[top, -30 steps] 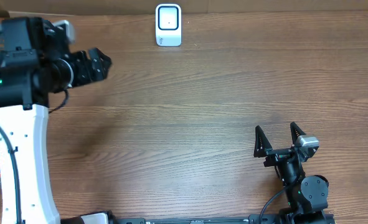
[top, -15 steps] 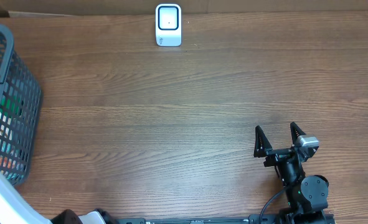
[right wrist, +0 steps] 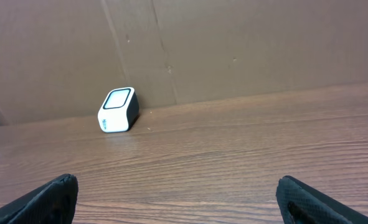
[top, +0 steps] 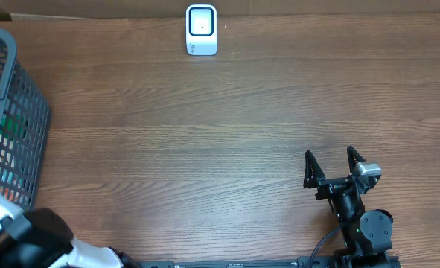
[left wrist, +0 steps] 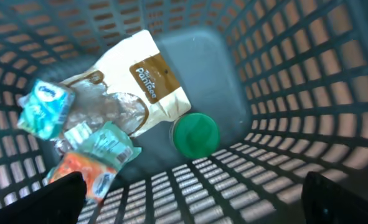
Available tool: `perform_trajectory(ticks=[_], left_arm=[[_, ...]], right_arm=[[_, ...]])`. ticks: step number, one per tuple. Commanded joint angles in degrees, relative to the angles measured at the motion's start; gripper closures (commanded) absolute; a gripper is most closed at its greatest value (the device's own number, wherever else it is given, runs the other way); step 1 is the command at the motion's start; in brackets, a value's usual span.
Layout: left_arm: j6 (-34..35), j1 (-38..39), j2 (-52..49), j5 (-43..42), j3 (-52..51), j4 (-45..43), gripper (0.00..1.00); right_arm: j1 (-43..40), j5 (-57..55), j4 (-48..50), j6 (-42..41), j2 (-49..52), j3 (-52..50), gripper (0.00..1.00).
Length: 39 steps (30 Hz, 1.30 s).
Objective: Scan the item barcode
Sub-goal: 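Move the left gripper over the basket and reach down inside, then grasp the green-lidded jar in the basket with the left gripper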
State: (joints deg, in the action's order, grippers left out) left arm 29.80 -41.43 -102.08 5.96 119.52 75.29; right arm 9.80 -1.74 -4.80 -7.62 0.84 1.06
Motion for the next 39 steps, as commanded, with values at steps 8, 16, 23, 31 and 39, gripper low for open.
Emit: perform_trajectory(ticks=[8,16,23,31,39], left_arm=[[-12.24,-0.68,-9.40,-11.43,0.61,-3.91,0.00],[-13.55,-0.68,-18.69,-11.13,0.61,0.37,0.11],[-13.60,-0.66,-23.85,-10.12,0.61,1.92,0.20],[-16.94,-0.66,-24.17,-9.77,0.59,1.14,0.16],[-17.59,-0.63,-24.20,-8.72,0.59,0.31,0.15]], right_arm=[[0.09,-0.07,0.13,0.22,-0.68,-0.61,0.00],[0.09,-0.04,0.13,0.20,-0.68,-0.61,0.00],[0.09,-0.04,0.13,0.22,-0.68,-0.61,0.00],[0.09,-0.04,0.13,0.22,-0.68,-0.61,0.00],[0.09,-0.04,0.13,0.22,-0.68,-0.61,0.00]])
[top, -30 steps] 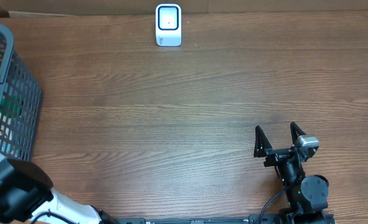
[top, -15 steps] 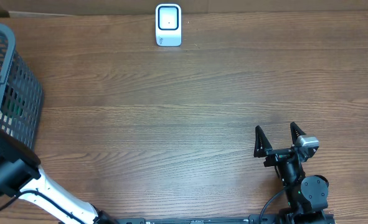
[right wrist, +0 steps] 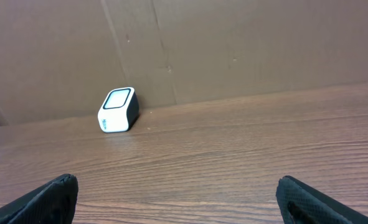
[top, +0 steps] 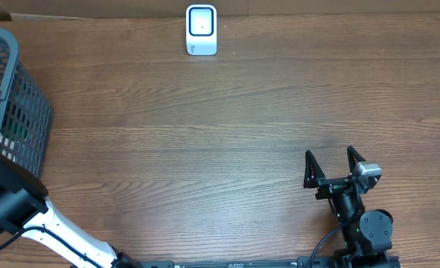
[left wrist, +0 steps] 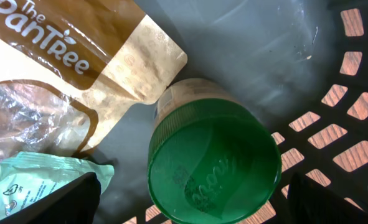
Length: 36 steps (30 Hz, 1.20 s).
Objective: Scan the item barcode
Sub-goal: 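Grasp the green-lidded jar in the basket with the left gripper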
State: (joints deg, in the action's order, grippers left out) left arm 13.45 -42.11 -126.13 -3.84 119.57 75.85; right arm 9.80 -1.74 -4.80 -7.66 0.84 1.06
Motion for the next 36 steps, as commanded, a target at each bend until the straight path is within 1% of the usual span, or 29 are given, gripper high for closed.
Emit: perform_trajectory(ticks=[1,16,23,25,28,29,31,36], left_arm=[[-1.22,0.04,-0.15,1.07,0.55,-0.37,0.15],[-0.55,0.55,-0.15,1.88,-3.28,-3.52,0.17],[1.57,0.55,-0.15,1.75,-3.41,-4.13,0.26],[1.57,0.55,-0.15,1.75,-4.04,-4.44,0.27],[1.55,0.55,-0.15,1.70,-5.57,-5.18,0.23],[1.55,0.55,-0.15,1.70,-6.21,-5.44,0.23],[1.57,0.55,-0.15,1.70,-7.23,-5.90,0.24],[1.57,0.55,-0.15,1.70,-7.65,-6.16,0.30]], right_arm=[[0.09,-0.04,0.13,0.24,-0.68,-0.61,0.00],[0.09,-0.04,0.13,0.26,-0.68,-0.61,0.00],[0.09,-0.04,0.13,0.26,-0.68,-0.61,0.00],[0.09,-0.04,0.13,0.26,-0.68,-0.61,0.00],[0.09,-0.04,0.13,0.26,-0.68,-0.61,0.00],[0.09,-0.07,0.13,0.24,-0.68,-0.61,0.00],[0.09,-0.04,0.13,0.26,-0.68,-0.59,0.00],[0.09,-0.07,0.13,0.26,-0.68,-0.61,0.00]])
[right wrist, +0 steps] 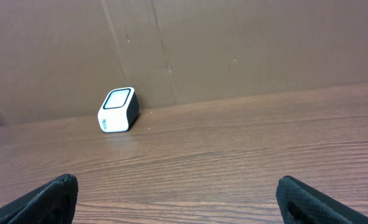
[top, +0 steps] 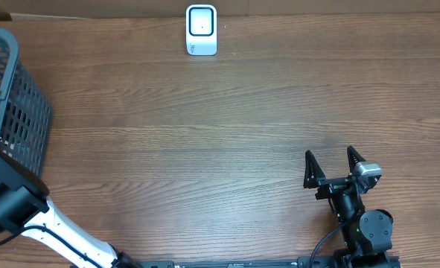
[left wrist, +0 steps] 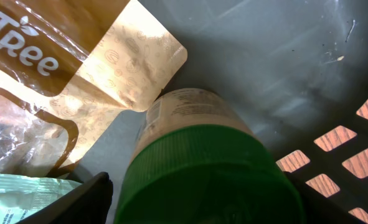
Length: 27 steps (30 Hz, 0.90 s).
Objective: Scan the item barcode
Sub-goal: 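Grasp the green-lidded jar in the basket with the left gripper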
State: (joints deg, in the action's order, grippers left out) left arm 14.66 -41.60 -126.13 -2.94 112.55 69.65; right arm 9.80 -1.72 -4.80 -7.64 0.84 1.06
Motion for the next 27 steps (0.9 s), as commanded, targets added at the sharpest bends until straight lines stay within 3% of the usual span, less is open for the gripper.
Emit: perform_trajectory(ticks=[1,4,13,27], left_arm=[[0.37,0.04,-0.15,0.79,-0.63,0.07,0.33],[0.42,0.02,-0.15,0.28,-0.59,0.11,0.41],[0.87,0.04,-0.13,-0.22,7.08,5.11,0.52],[5.81,-0.28,-0.04,-10.93,44.22,21.49,0.54]], right_arm=[[0.09,-0.07,0.13,0.24,-0.68,-0.61,0.00],[0.09,-0.07,0.13,0.24,-0.68,-0.61,0.00],[0.09,-0.07,0.13,0.22,-0.68,-0.61,0.00],[0.09,-0.07,0.13,0.24,-0.68,-0.61,0.00]])
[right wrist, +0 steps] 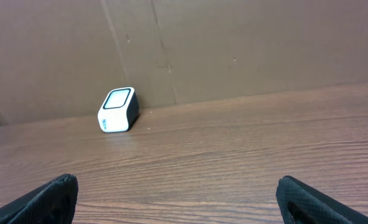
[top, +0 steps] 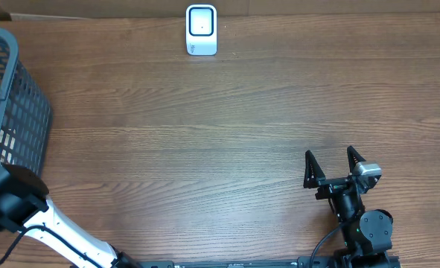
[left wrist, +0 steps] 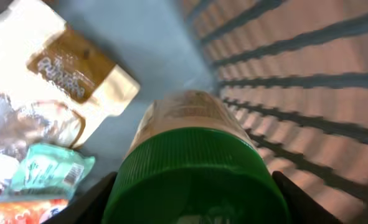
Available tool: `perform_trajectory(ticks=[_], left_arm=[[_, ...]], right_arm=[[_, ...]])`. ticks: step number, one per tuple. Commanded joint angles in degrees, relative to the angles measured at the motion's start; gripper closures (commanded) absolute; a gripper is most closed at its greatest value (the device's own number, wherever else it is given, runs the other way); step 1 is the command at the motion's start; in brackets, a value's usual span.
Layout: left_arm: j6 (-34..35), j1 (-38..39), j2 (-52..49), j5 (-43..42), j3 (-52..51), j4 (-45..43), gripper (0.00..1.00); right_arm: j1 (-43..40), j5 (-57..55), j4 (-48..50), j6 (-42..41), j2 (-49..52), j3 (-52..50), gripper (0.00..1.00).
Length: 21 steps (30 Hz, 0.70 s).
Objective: Scan the item barcode
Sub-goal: 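Grasp the green-lidded jar in the basket with the left gripper, then lift the jar out and set it on the table, open left gripper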
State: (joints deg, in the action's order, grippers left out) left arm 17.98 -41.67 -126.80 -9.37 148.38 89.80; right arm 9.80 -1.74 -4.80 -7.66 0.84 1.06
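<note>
A jar with a green lid point(left wrist: 190, 168) and a beige label fills the left wrist view. My left gripper point(left wrist: 190, 202) is shut on it, with dark fingers point(left wrist: 93, 196) on either side of the lid. The jar hangs well above the floor of the grey mesh basket point(top: 18, 112). Overhead it shows as a blurred green spot at the basket's left edge. The white scanner point(top: 201, 30) stands at the table's far edge, also seen in the right wrist view point(right wrist: 117, 110). My right gripper point(top: 331, 160) rests open at the front right, nothing between its fingers.
Below the jar in the basket lie a brown and white PanTree pouch point(left wrist: 78, 68), teal packets point(left wrist: 47, 171) and an orange pack point(left wrist: 22, 211). A cardboard wall point(right wrist: 233, 43) backs the table behind the scanner.
The jar stood on the basket floor with my left fingers around it. Now it is raised, the basket floor and pouch look much farther off. The right arm has not moved.
My left gripper was open high over the basket's contents. Then it was close above the green-lidded jar, then down around it on the basket floor. Now it holds the jar lifted inside the basket. The right gripper stayed open in place throughout.
</note>
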Motion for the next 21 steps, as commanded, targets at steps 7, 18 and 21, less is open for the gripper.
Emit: perform_trajectory(ticks=[7,18,21], left_arm=[[2.23,0.46,2.05,-13.31,27.28,7.02,0.58],[-2.27,9.60,11.69,-18.84,28.24,7.02,0.59],[-3.48,15.02,12.96,-18.80,27.63,6.99,0.60]], right_arm=[[0.09,-0.07,0.13,0.26,-0.68,-0.61,0.00],[0.09,-0.04,0.13,0.24,-0.68,-0.61,0.00],[0.09,-0.04,0.13,0.24,-0.68,-0.61,0.00]])
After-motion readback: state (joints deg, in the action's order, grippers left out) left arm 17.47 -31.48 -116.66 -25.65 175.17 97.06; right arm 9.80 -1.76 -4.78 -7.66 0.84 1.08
